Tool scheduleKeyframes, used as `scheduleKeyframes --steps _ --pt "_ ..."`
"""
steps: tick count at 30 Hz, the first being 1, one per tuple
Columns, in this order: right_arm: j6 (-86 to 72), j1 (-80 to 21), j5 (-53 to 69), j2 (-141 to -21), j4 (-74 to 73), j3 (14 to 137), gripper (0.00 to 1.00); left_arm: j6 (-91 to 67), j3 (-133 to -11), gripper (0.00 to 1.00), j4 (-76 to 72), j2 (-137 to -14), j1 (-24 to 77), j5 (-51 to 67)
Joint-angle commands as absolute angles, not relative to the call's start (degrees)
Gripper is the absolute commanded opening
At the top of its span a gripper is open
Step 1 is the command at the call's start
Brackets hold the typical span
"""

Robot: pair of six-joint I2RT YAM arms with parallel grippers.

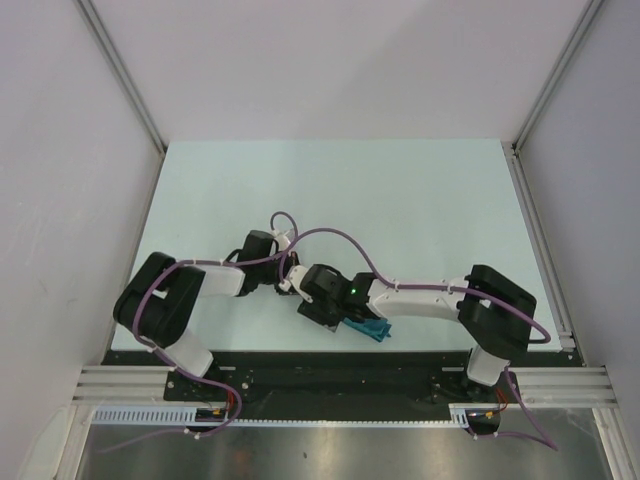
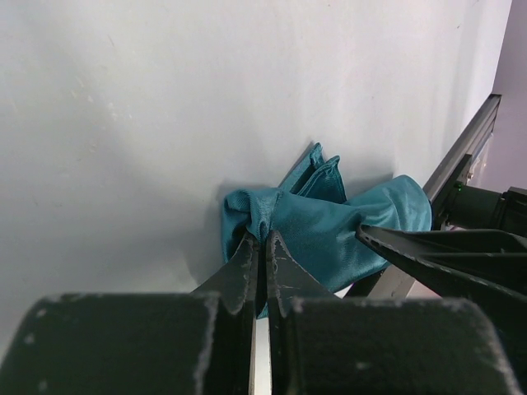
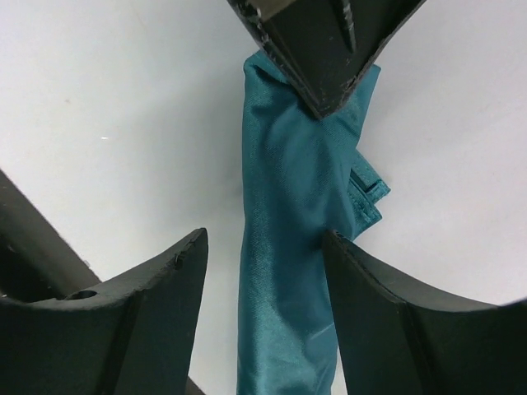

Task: Fold the napkin, place the utensils inside, and roll it up
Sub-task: Roll the napkin with the utensil

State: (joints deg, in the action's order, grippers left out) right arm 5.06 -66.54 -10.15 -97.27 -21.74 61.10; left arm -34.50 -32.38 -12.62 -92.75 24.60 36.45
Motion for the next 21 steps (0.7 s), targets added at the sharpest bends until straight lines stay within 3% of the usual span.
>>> scheduleKeyframes --steps 1,4,7,10,16,21 --pt "6.8 -66.4 -12.0 -98.7 -19.4 60.6 0.62 -33.8 -34.0 0.04 -11.4 -93.8 24.9 35.6" --pt "6.5 -65.5 -11.3 -99.8 -19.0 59.9 0.61 -33.8 -34.4 0.06 -11.4 -93.9 24.9 35.9" --pt "5.9 -62.9 -8.6 -100.8 -19.1 59.7 0.58 -34.3 -34.9 0.15 -12.1 -93.8 24.8 36.0" --pt "5.4 -59.5 -1.0 -101.2 -19.2 59.7 0.44 -34.8 -35.7 0.30 -13.0 -93.2 24.5 35.9" --pt "3.7 -52.4 16.8 -101.3 -18.5 59.1 0.34 -34.1 -37.4 0.62 -11.7 -89.3 22.0 33.7" --pt "2.8 -48.0 27.1 -103.6 -19.3 59.8 0.34 -32.7 -36.8 0.68 -11.2 -87.3 21.1 32.6"
